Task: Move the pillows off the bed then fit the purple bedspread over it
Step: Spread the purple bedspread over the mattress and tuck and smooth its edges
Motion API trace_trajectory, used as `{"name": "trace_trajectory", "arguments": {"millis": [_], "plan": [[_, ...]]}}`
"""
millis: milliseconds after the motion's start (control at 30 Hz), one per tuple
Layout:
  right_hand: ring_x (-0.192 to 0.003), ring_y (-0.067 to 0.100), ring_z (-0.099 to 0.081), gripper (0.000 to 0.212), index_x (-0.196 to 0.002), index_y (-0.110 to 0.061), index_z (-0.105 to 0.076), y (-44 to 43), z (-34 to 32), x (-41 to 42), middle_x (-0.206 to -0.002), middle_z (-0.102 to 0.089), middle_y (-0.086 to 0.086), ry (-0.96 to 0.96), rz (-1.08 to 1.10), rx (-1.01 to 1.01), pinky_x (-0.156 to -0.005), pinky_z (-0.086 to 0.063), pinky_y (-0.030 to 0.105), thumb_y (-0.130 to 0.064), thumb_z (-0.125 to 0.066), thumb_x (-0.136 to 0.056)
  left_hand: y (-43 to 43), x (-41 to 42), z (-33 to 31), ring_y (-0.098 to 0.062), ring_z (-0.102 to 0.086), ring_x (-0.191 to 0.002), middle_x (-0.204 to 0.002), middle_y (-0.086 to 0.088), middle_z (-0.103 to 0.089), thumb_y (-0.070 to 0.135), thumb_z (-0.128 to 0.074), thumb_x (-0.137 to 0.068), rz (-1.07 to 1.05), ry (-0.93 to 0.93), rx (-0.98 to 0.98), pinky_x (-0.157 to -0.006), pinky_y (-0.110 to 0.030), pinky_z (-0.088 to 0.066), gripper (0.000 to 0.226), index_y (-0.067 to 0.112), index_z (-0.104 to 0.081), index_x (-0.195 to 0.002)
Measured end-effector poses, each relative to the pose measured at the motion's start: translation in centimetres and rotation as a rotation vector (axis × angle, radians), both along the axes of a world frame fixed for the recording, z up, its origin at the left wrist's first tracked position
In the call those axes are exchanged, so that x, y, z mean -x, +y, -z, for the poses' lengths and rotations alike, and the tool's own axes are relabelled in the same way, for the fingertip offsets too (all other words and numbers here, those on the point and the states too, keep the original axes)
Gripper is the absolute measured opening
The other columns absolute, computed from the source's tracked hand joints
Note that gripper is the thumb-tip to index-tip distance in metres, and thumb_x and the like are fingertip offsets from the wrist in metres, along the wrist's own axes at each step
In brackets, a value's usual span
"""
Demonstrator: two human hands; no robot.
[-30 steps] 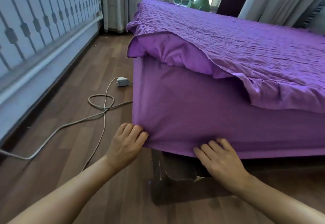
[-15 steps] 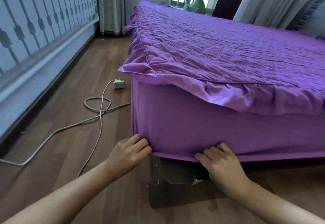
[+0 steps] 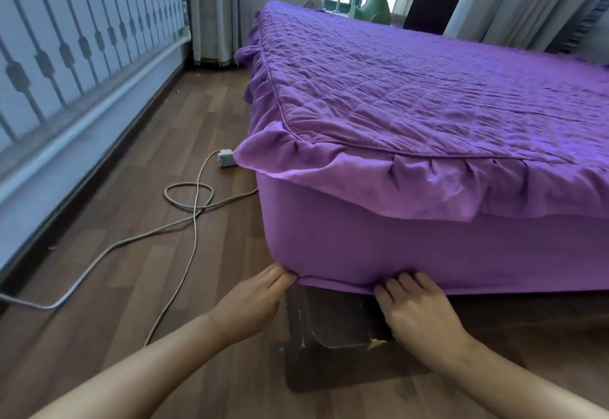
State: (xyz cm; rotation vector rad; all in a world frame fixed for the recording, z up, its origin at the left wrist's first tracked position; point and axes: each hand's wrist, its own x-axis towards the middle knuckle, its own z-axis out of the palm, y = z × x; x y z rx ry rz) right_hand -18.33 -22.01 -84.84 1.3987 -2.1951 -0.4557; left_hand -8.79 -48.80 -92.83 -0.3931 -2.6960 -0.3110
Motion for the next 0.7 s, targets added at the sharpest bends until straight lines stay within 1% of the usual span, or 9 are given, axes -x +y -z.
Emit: {"name": "trace_trajectory", "arguments": {"millis": [67, 133, 233, 300, 367, 500, 567, 633, 700], "plan": [[-0.058, 0.027, -0.054, 0.026, -0.073, -0.011, -0.070, -0.4, 0.0, -0.7, -0.063, -0.060, 0.007, 0.059, -0.012, -0.007, -0.061, -0.041, 0.037, -0.013, -0.044, -0.071, -0.3, -1.0, -0.7, -0.017, -0.050, -0.119, -0.132, -0.005, -0.053, 0.014, -0.039, -0.071, -0.030, -0.093, -0.015, -0.091, -0.016, -0.042, 0.063, 0.013, -0.040, -0.134], [-0.056, 0.026, -0.051, 0.013, -0.069, -0.013, -0.064, -0.9, -1.1, -1.2, -0.061, -0.055, 0.005, 0.098, -0.088, 0.072, -0.061, -0.032, 0.038, -0.011, -0.051, -0.072, -0.6, -1.6, -2.7, -0.012, -0.063, -0.097, -0.115, 0.002, -0.065, 0.018, -0.041, -0.072, -0.042, -0.079, -0.010, -0.073, -0.017, -0.047, 0.056, 0.021, -0.048, -0.127], [-0.068, 0.026, -0.050, 0.008, -0.086, -0.012, -0.058, -1.9, -4.5, -1.7, -0.077, -0.057, 0.006, 0.199, -0.329, 0.304, -0.064, -0.034, 0.038, -0.012, -0.058, -0.078, -0.6, -2.6, -7.5, -0.013, -0.059, -0.076, -0.086, 0.001, -0.068, 0.013, -0.047, -0.082, -0.026, 0.308, 0.012, -0.059, -0.023, -0.046, 0.021, 0.020, -0.053, -0.101], [-0.082, 0.025, -0.052, 0.021, -0.097, -0.012, -0.053, -2.9, -7.4, -1.6, -0.095, -0.055, 0.007, 0.298, -0.452, 0.502, -0.074, -0.038, 0.038, -0.012, -0.062, -0.078, -0.8, -2.7, -11.7, -0.021, -0.055, -0.082, -0.094, -0.007, -0.060, 0.007, -0.057, -0.082, -0.064, 0.653, -0.028, -0.072, -0.027, -0.045, 0.018, 0.013, -0.052, -0.099], [-0.097, 0.023, -0.052, 0.037, -0.106, -0.013, -0.051, -3.9, -9.8, -1.4, -0.107, -0.050, 0.006, 0.361, -0.462, 0.656, -0.084, -0.039, 0.039, -0.013, -0.070, -0.074, -1.2, -2.2, -16.1, -0.027, -0.053, -0.096, -0.109, -0.008, -0.051, 0.009, -0.064, -0.082, -0.171, 0.838, 0.023, -0.086, -0.033, -0.042, 0.030, 0.011, -0.051, -0.109], [-0.125, 0.030, -0.042, 0.063, -0.134, -0.009, -0.039, -5.4, -12.8, -0.3, -0.136, -0.042, 0.014, 0.370, -0.190, 0.599, -0.099, -0.035, 0.054, -0.026, -0.066, -0.080, -3.3, -0.2, -21.5, -0.030, -0.041, -0.130, -0.139, -0.010, -0.047, 0.020, -0.062, -0.082, -0.197, 0.594, 0.249, -0.106, -0.045, -0.035, 0.056, 0.012, -0.046, -0.134], [-0.128, 0.032, -0.043, 0.057, -0.136, -0.008, -0.043, -5.8, -13.3, 0.6, -0.139, -0.047, 0.015, 0.335, -0.092, 0.510, -0.102, -0.033, 0.056, -0.025, -0.062, -0.085, -3.7, 0.6, -22.2, -0.026, -0.050, -0.126, -0.131, -0.005, -0.058, 0.021, -0.057, -0.087, -0.169, 0.548, 0.282, -0.103, -0.046, -0.040, 0.038, 0.011, -0.059, -0.125], [-0.116, 0.031, -0.056, 0.031, -0.121, -0.010, -0.061, -6.1, -13.7, 1.3, -0.123, -0.063, 0.011, 0.335, -0.127, 0.545, -0.100, -0.037, 0.051, -0.012, -0.056, -0.090, -3.5, 0.6, -22.6, -0.020, -0.062, -0.111, -0.112, -0.001, -0.069, 0.021, -0.052, -0.094, -0.107, 0.573, 0.241, -0.095, -0.042, -0.048, 0.024, 0.012, -0.070, -0.107], [-0.102, 0.026, -0.064, 0.023, -0.103, -0.012, -0.069, -6.1, -14.0, 1.1, -0.106, -0.070, 0.005, 0.313, -0.196, 0.631, -0.098, -0.040, 0.045, -0.008, -0.048, -0.095, -2.9, 0.1, -22.9, -0.015, -0.067, -0.102, -0.101, 0.001, -0.073, 0.027, -0.046, -0.098, -0.041, 0.564, 0.173, -0.090, -0.039, -0.051, 0.031, 0.011, -0.073, -0.096]]}}
